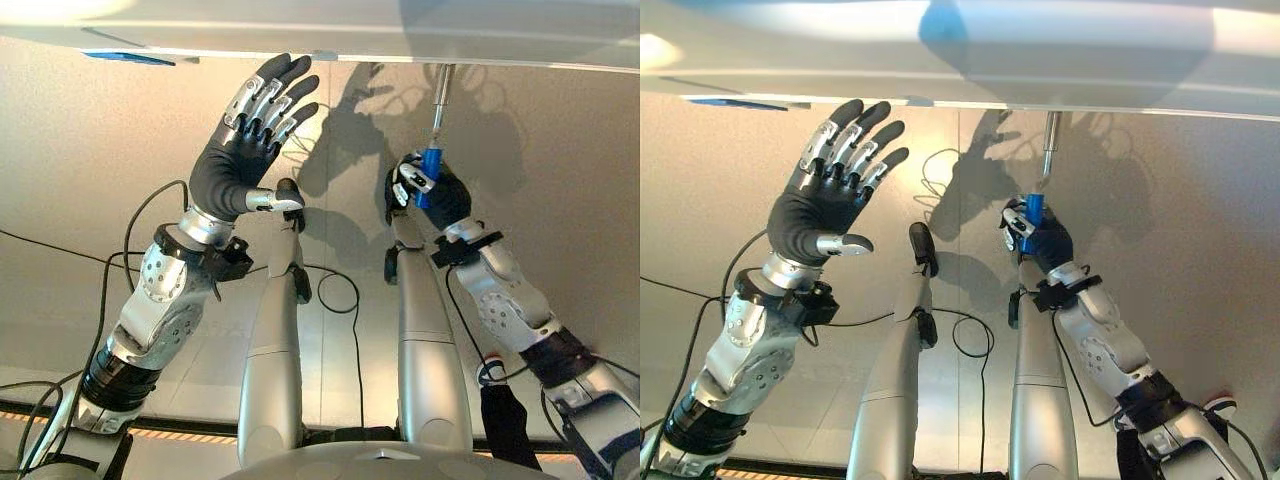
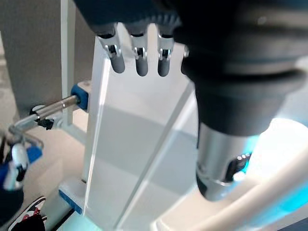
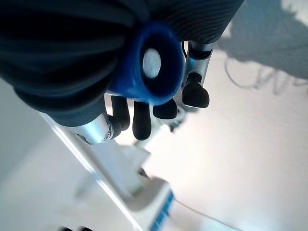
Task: Raise the hospital bed
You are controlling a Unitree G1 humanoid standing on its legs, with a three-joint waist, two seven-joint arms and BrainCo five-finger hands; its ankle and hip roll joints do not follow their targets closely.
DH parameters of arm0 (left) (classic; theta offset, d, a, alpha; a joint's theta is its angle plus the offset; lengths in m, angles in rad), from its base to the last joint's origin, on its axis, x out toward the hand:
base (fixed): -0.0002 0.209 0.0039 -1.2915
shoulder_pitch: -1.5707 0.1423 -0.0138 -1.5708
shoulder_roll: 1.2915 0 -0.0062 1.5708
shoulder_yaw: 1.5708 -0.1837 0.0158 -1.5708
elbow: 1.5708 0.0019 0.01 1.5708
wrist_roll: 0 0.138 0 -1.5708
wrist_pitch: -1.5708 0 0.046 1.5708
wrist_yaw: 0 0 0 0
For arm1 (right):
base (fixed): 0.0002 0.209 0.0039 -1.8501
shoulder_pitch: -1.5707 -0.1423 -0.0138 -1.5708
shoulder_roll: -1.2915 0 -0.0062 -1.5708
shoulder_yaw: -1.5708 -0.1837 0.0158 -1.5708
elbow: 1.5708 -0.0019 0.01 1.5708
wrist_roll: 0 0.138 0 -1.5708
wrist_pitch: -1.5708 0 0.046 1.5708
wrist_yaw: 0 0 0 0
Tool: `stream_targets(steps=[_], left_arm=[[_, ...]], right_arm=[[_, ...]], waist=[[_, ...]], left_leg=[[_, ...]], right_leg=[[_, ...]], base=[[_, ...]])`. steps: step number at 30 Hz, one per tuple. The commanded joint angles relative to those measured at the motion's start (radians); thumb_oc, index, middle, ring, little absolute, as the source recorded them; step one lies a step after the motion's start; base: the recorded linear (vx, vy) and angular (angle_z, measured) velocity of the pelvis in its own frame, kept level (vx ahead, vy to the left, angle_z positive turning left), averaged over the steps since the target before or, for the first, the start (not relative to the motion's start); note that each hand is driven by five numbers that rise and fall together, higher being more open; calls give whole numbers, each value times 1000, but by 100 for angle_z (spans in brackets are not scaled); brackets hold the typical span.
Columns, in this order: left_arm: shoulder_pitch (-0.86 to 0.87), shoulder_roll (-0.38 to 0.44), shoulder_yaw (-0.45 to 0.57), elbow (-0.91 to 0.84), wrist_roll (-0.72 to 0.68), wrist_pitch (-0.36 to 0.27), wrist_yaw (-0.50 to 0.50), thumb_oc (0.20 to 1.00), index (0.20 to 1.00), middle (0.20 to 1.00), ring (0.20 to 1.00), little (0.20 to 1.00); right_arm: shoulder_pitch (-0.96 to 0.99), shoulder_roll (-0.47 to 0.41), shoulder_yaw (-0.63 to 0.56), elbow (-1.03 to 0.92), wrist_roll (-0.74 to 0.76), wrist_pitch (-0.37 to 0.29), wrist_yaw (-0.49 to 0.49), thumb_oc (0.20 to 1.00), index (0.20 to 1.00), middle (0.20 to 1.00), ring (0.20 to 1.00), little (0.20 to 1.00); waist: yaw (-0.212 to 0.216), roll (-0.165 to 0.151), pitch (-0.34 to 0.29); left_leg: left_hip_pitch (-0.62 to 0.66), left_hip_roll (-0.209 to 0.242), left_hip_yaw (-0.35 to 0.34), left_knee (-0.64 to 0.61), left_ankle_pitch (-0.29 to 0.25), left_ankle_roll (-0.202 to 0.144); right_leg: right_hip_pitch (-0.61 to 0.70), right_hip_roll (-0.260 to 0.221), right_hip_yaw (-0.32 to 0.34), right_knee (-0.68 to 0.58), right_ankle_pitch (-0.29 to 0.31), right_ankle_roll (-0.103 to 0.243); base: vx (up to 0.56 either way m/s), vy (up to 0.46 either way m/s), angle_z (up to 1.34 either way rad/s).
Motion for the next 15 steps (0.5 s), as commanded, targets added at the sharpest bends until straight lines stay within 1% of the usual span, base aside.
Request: stream_targets(steps=[1, 4, 5, 6, 7, 9, 10, 11, 12, 14, 15], left_arm=[[-34, 12, -20, -51, 36, -64, -9, 1000, 1000, 1000, 1000, 1000], [-57, -5, -37, -33, 51, -67, 5, 1000, 1000, 1000, 1000, 1000], [-57, -5, -37, -33, 51, -67, 5, 1000, 1000, 1000, 1000, 1000], [-71, -17, -43, -22, 53, -70, 11, 1000, 1000, 1000, 1000, 1000], [-71, -17, -43, -22, 53, -70, 11, 1000, 1000, 1000, 1000, 1000], [-74, -32, -51, -16, 58, -71, 15, 1000, 1000, 1000, 1000, 1000], [-74, -32, -51, -16, 58, -71, 15, 1000, 1000, 1000, 1000, 1000], [-83, -42, -61, -13, 56, -71, 13, 1000, 1000, 1000, 1000, 1000], [-88, -46, -66, -13, 49, -71, 11, 1000, 1000, 1000, 1000, 1000], [-81, -43, -69, -27, 32, -68, 9, 1000, 1000, 1000, 1000, 1000], [-79, -42, -73, -32, 16, -66, 4, 1000, 1000, 1000, 1000, 1000]], right_arm=[[-138, 52, 87, -110, -99, -53, 134, 200, 200, 200, 200, 200], [-197, 81, 131, -22, -149, -42, 110, 200, 200, 200, 200, 200], [-197, 81, 131, -22, -149, -42, 110, 200, 200, 200, 200, 200], [-237, 91, 146, 36, -209, -37, 85, 200, 200, 200, 200, 200], [-238, 92, 147, 37, -209, -38, 85, 200, 200, 200, 200, 200], [-276, 113, 161, 130, -263, -26, 59, 200, 200, 200, 200, 200], [-276, 113, 161, 130, -263, -26, 59, 200, 200, 200, 200, 200], [-312, 146, 167, 244, -306, -15, 26, 200, 200, 200, 200, 200], [-333, 170, 166, 321, -310, -7, 16, 200, 200, 200, 200, 200], [-381, 208, 166, 470, -390, 15, -31, 200, 200, 200, 200, 200], [-396, 232, 165, 552, -395, 25, -43, 200, 200, 200, 200, 200]], waist=[[31, -15, -20], [39, -8, -20], [39, -8, -20], [45, -4, -20], [45, -3, -20], [53, 2, -20], [53, 2, -20], [59, 9, -20], [64, 12, -20], [76, 21, -20], [80, 23, -20]], left_leg=[[30, -12, 12, 144, -147, 6], [32, -13, 8, 146, -148, 7], [32, -13, 8, 146, -148, 7], [33, -13, 7, 147, -148, 7], [33, -13, 7, 147, -148, 7], [35, -14, 6, 146, -147, 7], [35, -14, 6, 146, -147, 7], [39, -14, 7, 146, -148, 7], [39, -15, 6, 146, -149, 7], [41, -16, 8, 146, -148, 6], [40, -16, 9, 145, -148, 6]], right_leg=[[79, 21, -40, -121, 85, 59], [80, 20, -40, -119, 85, 59], [80, 20, -40, -119, 85, 59], [84, 16, -42, -121, 86, 59], [84, 16, -43, -121, 86, 59], [86, 15, -43, -122, 86, 58], [86, 15, -43, -122, 86, 58], [89, 14, -43, -124, 86, 57], [88, 14, -43, -124, 87, 57], [92, 14, -42, -128, 89, 57], [93, 14, -42, -130, 90, 57]], base=[[0, 0, 0], [0, 0, 0], [0, 0, 0], [0, 0, 0], [0, 0, 0], [0, 0, 0], [0, 0, 0], [0, 0, 0], [0, 0, 0], [0, 0, 0], [-6, 10, -3]])
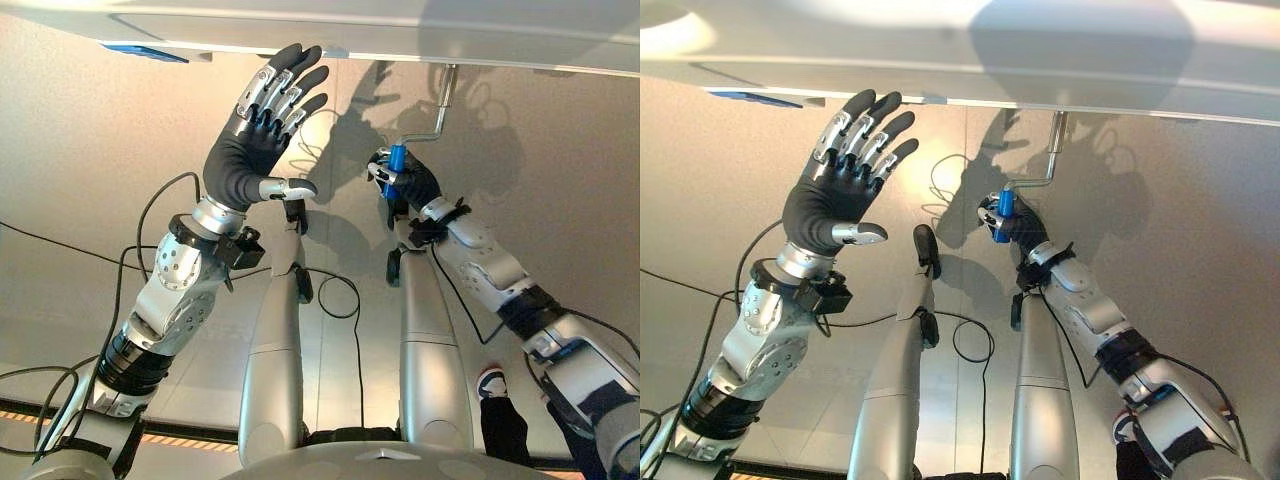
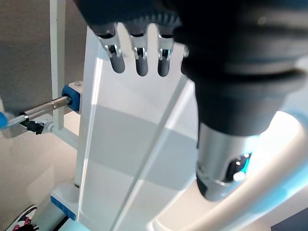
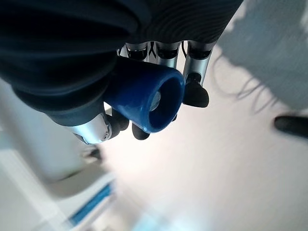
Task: Raise the hospital bed
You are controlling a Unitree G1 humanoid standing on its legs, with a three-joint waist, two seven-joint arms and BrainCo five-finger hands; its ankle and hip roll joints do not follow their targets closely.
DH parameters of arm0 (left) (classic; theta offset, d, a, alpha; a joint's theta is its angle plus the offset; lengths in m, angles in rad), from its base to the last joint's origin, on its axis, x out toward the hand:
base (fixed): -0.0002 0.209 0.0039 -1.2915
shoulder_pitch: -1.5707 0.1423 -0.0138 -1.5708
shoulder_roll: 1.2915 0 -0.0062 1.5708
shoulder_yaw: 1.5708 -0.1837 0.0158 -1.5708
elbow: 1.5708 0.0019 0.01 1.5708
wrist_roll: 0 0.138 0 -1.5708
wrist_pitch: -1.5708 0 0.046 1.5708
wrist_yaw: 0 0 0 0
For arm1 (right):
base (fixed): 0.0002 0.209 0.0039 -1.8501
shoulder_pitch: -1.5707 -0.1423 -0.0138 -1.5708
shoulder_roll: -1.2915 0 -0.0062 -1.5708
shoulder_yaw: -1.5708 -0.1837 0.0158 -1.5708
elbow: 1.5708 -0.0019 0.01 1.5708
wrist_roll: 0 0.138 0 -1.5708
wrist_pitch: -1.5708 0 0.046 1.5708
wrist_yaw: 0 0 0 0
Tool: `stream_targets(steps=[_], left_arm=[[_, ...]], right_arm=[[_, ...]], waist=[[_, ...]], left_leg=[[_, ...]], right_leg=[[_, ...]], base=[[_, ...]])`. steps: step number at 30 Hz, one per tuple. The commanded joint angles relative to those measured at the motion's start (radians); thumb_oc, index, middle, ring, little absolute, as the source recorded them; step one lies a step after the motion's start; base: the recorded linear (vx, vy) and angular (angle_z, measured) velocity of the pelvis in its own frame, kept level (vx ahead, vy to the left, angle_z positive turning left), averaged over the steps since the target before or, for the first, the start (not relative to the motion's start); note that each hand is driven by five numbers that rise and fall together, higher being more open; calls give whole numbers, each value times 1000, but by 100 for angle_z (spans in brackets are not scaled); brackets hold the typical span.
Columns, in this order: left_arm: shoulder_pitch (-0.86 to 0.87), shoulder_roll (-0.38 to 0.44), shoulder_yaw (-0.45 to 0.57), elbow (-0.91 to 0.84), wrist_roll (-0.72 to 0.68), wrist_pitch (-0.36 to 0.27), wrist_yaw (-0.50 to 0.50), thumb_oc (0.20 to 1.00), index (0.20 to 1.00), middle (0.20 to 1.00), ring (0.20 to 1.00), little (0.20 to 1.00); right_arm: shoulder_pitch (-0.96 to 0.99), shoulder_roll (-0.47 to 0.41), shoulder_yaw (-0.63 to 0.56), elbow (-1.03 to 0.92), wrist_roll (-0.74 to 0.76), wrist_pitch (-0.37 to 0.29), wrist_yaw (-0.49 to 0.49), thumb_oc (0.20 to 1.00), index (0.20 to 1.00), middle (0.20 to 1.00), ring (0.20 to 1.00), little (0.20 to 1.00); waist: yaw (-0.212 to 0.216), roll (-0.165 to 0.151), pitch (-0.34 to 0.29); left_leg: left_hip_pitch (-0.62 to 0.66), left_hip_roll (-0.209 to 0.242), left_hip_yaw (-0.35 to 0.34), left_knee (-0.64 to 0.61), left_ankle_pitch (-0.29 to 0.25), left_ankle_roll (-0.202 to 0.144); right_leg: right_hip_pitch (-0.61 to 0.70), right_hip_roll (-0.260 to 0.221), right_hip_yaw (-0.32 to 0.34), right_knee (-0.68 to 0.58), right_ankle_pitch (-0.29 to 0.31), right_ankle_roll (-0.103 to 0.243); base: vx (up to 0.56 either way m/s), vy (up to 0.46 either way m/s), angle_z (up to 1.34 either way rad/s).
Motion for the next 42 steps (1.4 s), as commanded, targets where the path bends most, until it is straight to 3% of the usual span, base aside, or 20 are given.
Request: stream_targets(steps=[1, 12, 21, 33, 35, 36, 42], left_arm=[[-7, 13, -32, -95, -22, -53, -19, 1000, 1000, 1000, 1000, 1000], [-61, 31, -114, -85, -51, -34, -28, 1000, 1000, 1000, 1000, 1000], [-66, 39, -123, -68, -44, -28, -37, 1000, 1000, 1000, 1000, 1000], [-71, 19, -124, -46, -23, -21, -20, 1000, 1000, 1000, 1000, 1000], [-69, 7, -126, -32, -23, -19, -19, 1000, 1000, 1000, 1000, 1000], [-64, 4, -125, -21, -22, -19, -18, 1000, 1000, 1000, 1000, 1000], [-2, -64, -131, 204, 53, -5, 30, 1000, 1000, 1000, 1000, 1000]], right_arm=[[-115, 84, 59, 95, -149, 7, -42, 200, 200, 200, 200, 200], [-236, 53, -18, 597, -158, 54, -108, 200, 200, 200, 200, 200], [-201, -49, -64, 736, -201, 78, -115, 200, 200, 200, 200, 200], [-179, -40, -96, 740, -216, 82, -156, 200, 200, 200, 200, 200], [-163, -30, -100, 732, -212, 82, -157, 840, 840, 840, 840, 840], [-157, -28, -101, 729, -212, 82, -158, 1000, 1000, 1000, 1000, 1000], [-97, -17, -138, 715, -205, 83, -169, 1000, 1000, 1000, 1000, 1000]], waist=[[40, 21, -17], [46, 28, -17], [39, 28, -17], [33, 32, -17], [30, 30, -17], [29, 30, -17], [23, 26, -17]], left_leg=[[14, -22, 15, 131, -151, 11], [27, -26, 11, 122, -148, 9], [43, -29, 8, 110, -148, 10], [72, -29, 14, 98, -146, 9], [83, -29, 14, 96, -146, 10], [89, -29, 14, 95, -145, 9], [152, -26, 10, 77, -135, 4]], right_leg=[[68, 9, -37, -149, 92, 63], [82, 9, -42, -160, 90, 67], [95, 11, -45, -165, 87, 69], [112, 16, -42, -162, 81, 66], [121, 17, -42, -161, 80, 64], [128, 18, -42, -161, 79, 63], [192, 16, -53, -169, 78, 62]], base=[[0, 0, 0], [0, 0, 0], [3, -1, 4], [0, 0, 0], [0, 0, 0], [0, 0, 0], [-29, -10, -1]])
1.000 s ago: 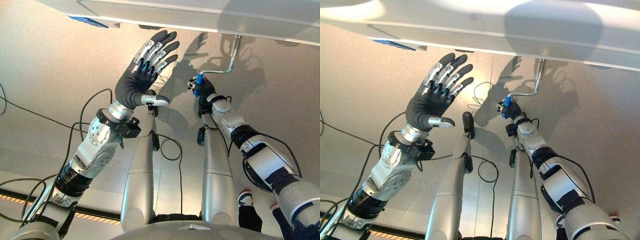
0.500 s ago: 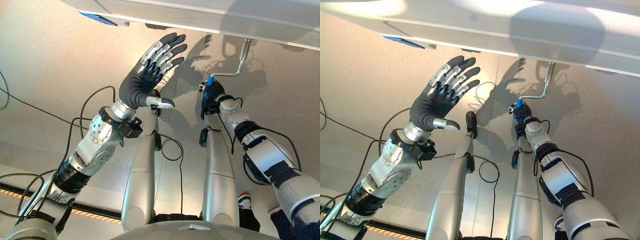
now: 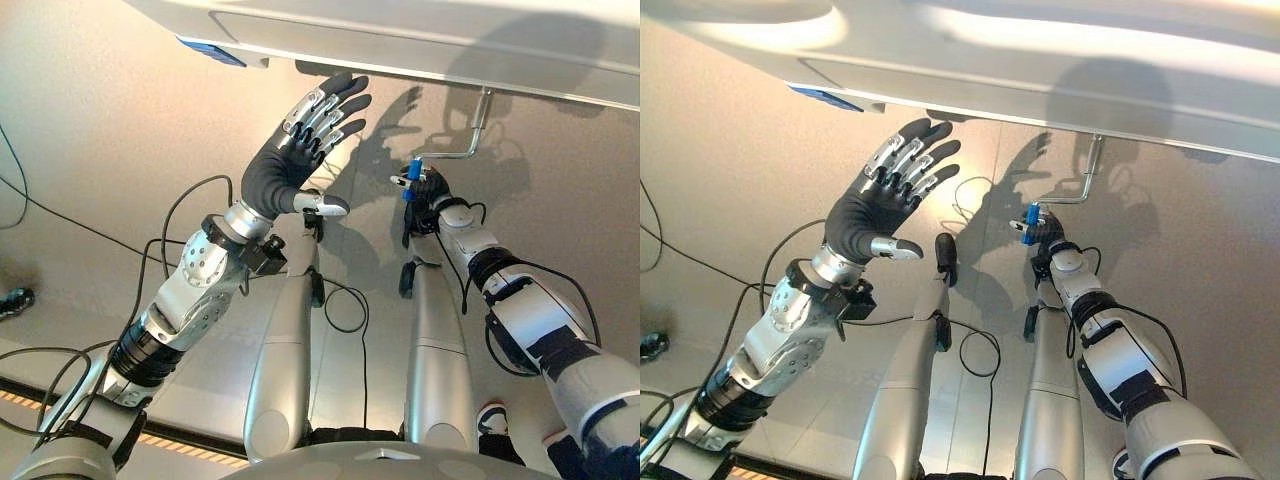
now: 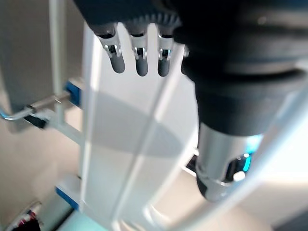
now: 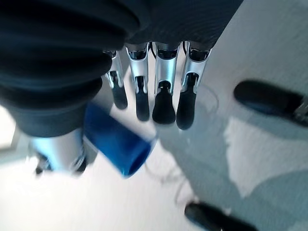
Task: Raise the hospital bed
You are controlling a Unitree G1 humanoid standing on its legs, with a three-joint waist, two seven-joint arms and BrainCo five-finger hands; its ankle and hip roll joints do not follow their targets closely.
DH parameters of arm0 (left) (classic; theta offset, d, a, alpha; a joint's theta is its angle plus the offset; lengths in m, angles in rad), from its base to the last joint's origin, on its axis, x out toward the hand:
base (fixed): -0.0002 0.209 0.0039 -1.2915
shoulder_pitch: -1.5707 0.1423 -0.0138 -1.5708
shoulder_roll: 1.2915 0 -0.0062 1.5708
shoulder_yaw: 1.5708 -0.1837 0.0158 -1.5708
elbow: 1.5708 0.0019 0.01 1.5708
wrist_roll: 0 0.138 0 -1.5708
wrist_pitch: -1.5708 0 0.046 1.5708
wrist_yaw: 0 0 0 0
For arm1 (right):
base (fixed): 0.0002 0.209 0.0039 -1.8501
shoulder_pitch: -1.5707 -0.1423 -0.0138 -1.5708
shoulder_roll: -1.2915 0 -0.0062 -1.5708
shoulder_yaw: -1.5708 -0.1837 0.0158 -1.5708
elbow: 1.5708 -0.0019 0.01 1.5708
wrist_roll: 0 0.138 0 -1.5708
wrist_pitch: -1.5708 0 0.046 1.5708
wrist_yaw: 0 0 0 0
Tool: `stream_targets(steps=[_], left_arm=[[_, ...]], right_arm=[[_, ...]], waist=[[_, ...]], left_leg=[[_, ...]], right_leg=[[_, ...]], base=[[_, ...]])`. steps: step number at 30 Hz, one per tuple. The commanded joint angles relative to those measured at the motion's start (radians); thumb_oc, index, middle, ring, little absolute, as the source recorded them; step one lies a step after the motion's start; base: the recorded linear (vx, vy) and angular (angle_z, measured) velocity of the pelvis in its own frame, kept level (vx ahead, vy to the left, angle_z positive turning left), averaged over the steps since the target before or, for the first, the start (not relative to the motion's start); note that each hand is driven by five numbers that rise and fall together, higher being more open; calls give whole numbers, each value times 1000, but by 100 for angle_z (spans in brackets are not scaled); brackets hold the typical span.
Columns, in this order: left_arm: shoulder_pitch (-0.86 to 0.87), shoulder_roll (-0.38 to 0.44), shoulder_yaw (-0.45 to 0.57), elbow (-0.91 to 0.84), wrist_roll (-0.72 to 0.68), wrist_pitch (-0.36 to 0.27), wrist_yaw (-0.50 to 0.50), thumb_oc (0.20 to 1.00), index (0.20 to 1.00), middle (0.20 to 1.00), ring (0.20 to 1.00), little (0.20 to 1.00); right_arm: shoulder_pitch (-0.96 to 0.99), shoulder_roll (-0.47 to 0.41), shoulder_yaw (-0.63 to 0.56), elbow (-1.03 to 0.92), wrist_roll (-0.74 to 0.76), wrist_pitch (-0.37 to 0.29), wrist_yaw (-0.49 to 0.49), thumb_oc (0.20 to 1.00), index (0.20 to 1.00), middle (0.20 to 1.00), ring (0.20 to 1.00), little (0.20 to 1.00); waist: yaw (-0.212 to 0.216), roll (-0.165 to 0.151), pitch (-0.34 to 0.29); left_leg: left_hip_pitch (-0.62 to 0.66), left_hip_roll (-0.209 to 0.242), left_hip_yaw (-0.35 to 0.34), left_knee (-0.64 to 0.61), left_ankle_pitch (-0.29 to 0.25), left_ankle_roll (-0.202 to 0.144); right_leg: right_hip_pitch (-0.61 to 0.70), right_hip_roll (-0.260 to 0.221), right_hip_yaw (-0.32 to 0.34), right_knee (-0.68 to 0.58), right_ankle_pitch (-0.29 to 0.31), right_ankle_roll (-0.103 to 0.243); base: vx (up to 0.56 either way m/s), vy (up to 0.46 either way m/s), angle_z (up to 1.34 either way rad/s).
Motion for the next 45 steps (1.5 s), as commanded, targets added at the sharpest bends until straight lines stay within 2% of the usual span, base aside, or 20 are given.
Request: stream_targets(steps=[1, 3, 9, 13, 15, 17, 20, 28, 30, 31, 32, 35, 40, 45], left_arm=[[41, -60, 5, 104, 125, -18, 38, 1000, 1000, 1000, 1000, 1000], [56, -74, -6, 246, 247, -6, 67, 1000, 1000, 1000, 1000, 1000], [93, -190, -8, 665, 386, 2, 117, 1000, 1000, 1000, 1000, 1000], [108, -248, 13, 922, 480, 12, 154, 1000, 1000, 1000, 1000, 1000], [113, -259, 20, 976, 500, 19, 155, 1000, 1000, 1000, 1000, 1000], [129, -286, 55, 1109, 521, 35, 158, 1000, 1000, 1000, 1000, 1000], [153, -297, 85, 1177, 542, 37, 155, 1000, 1000, 1000, 1000, 1000], [242, -296, 157, 1253, 593, 38, 133, 1000, 1000, 1000, 1000, 1000], [271, -296, 176, 1260, 606, 42, 129, 1000, 1000, 1000, 1000, 1000], [271, -296, 176, 1260, 606, 42, 129, 1000, 1000, 1000, 1000, 1000], [287, -304, 198, 1289, 625, 45, 130, 1000, 1000, 1000, 1000, 1000], [320, -310, 216, 1307, 652, 52, 130, 1000, 1000, 1000, 1000, 1000], [349, -332, 252, 1360, 672, 63, 126, 1000, 1000, 1000, 1000, 1000], [363, -341, 261, 1386, 691, 67, 120, 1000, 1000, 1000, 1000, 1000]], right_arm=[[79, -85, -16, 19, -6, 13, -22, 1000, 1000, 1000, 1000, 1000], [112, -88, -38, 18, -10, 12, -27, 1000, 1000, 1000, 1000, 1000], [217, -79, -87, 11, -30, 2, -46, 1000, 1000, 1000, 1000, 1000], [305, -67, -122, 6, -42, -6, -60, 1000, 1000, 1000, 1000, 1000], [327, -64, -132, 6, -45, -8, -61, 1000, 1000, 1000, 1000, 1000], [391, -48, -147, 2, -59, -9, -55, 1000, 1000, 1000, 1000, 1000], [467, -39, -154, -7, -87, -6, -46, 1000, 1000, 1000, 1000, 1000], [692, 3, -175, -43, -190, 2, -1, 1000, 1000, 1000, 1000, 1000], [736, 16, -189, -65, -193, 3, 13, 1000, 1000, 1000, 1000, 1000], [736, 16, -189, -65, -193, 3, 13, 1000, 1000, 1000, 1000, 1000], [769, 27, -194, -64, -203, 1, 20, 1000, 1000, 1000, 1000, 1000], [819, 40, -194, -88, -219, -1, 38, 1000, 1000, 1000, 1000, 1000], [867, 77, -208, -63, -216, 1, 53, 1000, 1000, 1000, 1000, 1000], [894, 97, -223, -33, -215, 7, 63, 1000, 1000, 1000, 1000, 1000]], waist=[[-28, 25, -17], [-30, 26, -17], [-40, 27, -17], [-48, 14, -17], [-50, 11, -17], [-55, -4, -17], [-55, -22, -60], [-46, -63, -235], [-47, -72, -277], [-47, -72, -276], [-48, -80, -316], [-50, -89, -365], [-44, -94, -424], [-36, -95, -445]], left_leg=[[50, -5, 24, 111, -145, -6], [87, -3, 19, 102, -142, -7], [213, -7, 10, 67, -135, -7], [316, -8, 0, 38, -136, -9], [339, -8, -4, 34, -134, -10], [412, -5, -9, 33, -146, -12], [467, -2, -19, 17, -150, -15], [643, 19, -30, -67, -147, -23], [683, 26, -28, -81, -150, -23], [683, 26, -28, -81, -150, -23], [729, 30, -22, -106, -152, -23], [789, 31, -12, -147, -156, -20], [855, 31, 2, -196, -154, -19], [886, 31, 2, -210, -154, -18]], right_leg=[[91, 35, -44, -151, 81, 50], [132, 33, -48, -156, 78, 50], [256, 30, -61, -168, 70, 52], [361, 33, -71, -190, 63, 52], [388, 32, -76, -196, 62, 52], [462, 33, -88, -194, 50, 52], [529, 39, -98, -211, 41, 52], [731, 50, -140, -308, 29, 57], [774, 53, -144, -327, 29, 59], [774, 53, -144, -327, 29, 59], [815, 55, -143, -354, 31, 61], [868, 60, -136, -391, 36, 63], [936, 63, -137, -450, 48, 66], [976, 62, -151, -468, 50, 64]], base=[[-28, -11, -6], [0, 0, 0], [4, -2, -1], [9, -15, 2], [29, -35, 5], [67, -64, 11], [86, -58, 19], [103, -51, 11], [58, -14, 5], [70, -1, 0], [78, 2, -4], [77, 9, -3], [46, 6, -7], [23, 5, -1]])
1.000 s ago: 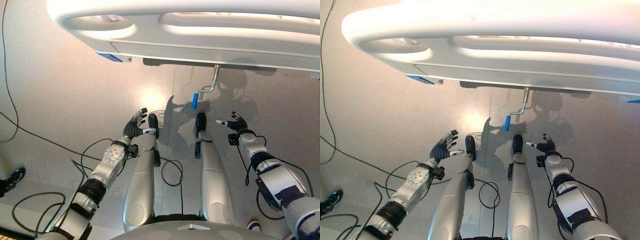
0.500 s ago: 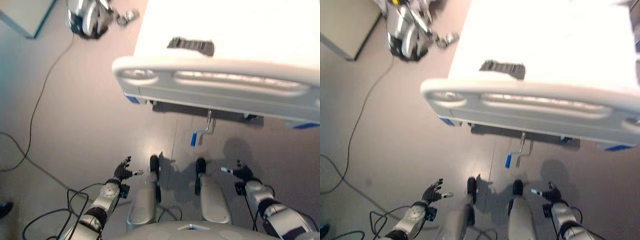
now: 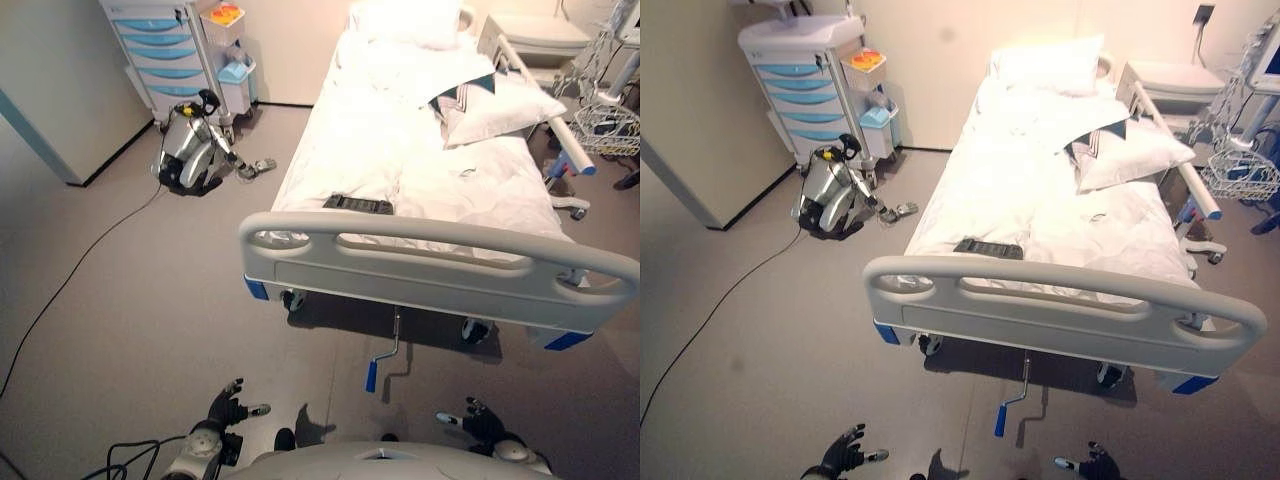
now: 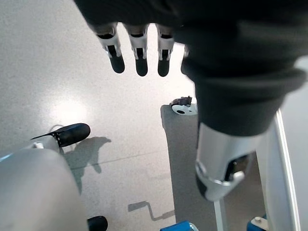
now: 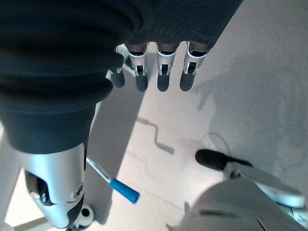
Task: Raise the hospital bed
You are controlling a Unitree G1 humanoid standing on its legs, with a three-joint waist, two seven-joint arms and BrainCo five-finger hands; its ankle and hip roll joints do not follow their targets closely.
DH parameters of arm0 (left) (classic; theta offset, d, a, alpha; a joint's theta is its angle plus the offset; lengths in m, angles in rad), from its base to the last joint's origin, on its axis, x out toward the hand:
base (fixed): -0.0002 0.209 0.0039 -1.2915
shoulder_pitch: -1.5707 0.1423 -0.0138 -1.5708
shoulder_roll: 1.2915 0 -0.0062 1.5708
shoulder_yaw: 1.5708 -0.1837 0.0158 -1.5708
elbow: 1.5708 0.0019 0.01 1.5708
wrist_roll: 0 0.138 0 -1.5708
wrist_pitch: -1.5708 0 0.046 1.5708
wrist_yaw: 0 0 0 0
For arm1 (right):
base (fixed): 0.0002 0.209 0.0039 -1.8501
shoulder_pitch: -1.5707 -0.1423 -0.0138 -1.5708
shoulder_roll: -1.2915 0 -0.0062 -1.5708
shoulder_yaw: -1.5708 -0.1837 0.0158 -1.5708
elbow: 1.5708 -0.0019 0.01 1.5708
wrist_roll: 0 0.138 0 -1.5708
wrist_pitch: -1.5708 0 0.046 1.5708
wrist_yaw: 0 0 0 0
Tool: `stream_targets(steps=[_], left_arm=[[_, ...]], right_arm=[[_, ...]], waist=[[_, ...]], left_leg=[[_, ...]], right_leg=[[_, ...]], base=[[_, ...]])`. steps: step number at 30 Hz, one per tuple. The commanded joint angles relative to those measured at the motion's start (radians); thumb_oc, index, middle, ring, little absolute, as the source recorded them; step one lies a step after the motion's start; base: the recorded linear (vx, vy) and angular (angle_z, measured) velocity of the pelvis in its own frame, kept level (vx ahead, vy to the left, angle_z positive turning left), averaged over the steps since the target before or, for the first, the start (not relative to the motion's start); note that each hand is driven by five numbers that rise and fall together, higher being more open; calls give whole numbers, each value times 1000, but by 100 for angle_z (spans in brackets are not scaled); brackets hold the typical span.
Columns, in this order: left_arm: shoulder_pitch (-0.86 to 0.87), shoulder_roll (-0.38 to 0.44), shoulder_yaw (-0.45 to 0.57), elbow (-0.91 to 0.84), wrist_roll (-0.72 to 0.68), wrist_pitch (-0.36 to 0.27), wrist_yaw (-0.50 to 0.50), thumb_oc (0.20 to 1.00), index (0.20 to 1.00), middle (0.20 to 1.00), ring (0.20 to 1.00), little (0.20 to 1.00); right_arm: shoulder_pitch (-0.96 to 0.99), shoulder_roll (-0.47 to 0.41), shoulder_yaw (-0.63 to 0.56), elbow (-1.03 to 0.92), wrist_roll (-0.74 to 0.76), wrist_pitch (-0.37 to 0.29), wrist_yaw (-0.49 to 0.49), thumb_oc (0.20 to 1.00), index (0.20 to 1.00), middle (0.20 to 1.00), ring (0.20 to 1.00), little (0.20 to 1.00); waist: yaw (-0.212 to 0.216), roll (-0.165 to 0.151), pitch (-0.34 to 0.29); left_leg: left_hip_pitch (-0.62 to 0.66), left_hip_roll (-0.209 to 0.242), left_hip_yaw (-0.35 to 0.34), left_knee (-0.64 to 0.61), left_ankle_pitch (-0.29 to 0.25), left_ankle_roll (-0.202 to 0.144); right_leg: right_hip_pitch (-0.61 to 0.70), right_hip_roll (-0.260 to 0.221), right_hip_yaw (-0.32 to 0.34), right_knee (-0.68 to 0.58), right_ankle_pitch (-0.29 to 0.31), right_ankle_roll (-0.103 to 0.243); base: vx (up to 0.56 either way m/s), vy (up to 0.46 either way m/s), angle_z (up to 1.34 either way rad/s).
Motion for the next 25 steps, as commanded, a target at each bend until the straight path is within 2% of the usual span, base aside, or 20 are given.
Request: stream_targets(steps=[1, 10, 25], left_arm=[[-77, -1, 59, 53, 45, -6, -4, 1000, 1000, 1000, 1000, 1000], [-80, -25, 46, 58, 49, -6, 4, 1000, 1000, 1000, 1000, 1000], [-79, -27, 29, 56, 37, -9, -11, 1000, 1000, 1000, 1000, 1000]], right_arm=[[-43, 19, -40, 23, -19, -7, 10, 1000, 1000, 1000, 1000, 1000], [-52, 43, -79, 74, 20, -2, -12, 1000, 1000, 1000, 1000, 1000], [-76, 40, -14, 68, -58, 5, -10, 1000, 1000, 1000, 1000, 1000]], waist=[[14, -47, 29], [13, -53, 16], [15, -62, 10]], left_leg=[[74, -58, 29, 9, -66, 24], [97, -58, 31, 6, -74, 24], [121, -51, 46, 12, -92, 28]], right_leg=[[-11, -34, -19, 44, 8, 78], [16, -37, -22, 28, 10, 77], [40, -36, -7, 16, 3, 77]], base=[[0, 0, 0], [11, 1, 0], [7, -1, 0]])
